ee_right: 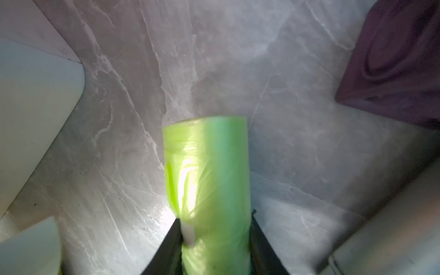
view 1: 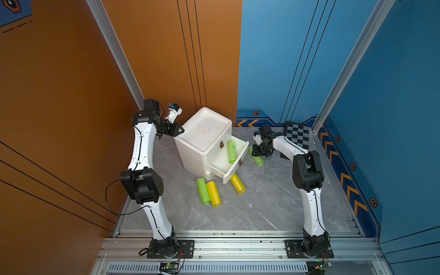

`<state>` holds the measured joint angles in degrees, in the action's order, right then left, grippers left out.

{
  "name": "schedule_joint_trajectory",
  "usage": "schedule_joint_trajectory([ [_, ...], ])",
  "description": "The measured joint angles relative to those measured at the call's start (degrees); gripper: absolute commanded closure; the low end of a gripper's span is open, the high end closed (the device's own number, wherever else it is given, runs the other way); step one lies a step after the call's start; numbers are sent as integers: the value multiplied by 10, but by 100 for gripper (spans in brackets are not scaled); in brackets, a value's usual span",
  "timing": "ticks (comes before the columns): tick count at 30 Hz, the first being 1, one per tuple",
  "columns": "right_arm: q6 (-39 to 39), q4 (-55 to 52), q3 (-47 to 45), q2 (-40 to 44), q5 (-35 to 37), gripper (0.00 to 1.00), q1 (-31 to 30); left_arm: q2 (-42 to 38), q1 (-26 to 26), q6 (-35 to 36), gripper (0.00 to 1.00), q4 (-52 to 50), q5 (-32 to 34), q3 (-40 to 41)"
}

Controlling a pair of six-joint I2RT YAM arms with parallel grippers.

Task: Sort the rolls of trash bags by color and place them into the drawer
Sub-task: Pick up the roll of trash bags from the center of the board.

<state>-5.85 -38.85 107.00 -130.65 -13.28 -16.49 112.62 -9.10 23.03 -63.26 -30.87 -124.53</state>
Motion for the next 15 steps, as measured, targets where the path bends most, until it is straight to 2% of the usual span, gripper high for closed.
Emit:
schedule_joint_trajectory([
  [8,-78,-4,-79,67,-3,70,17,0,0,0,100,0,0,0],
  [15,-168,-17,-120,221,-40,69,31,0,0,0,100,0,0,0],
])
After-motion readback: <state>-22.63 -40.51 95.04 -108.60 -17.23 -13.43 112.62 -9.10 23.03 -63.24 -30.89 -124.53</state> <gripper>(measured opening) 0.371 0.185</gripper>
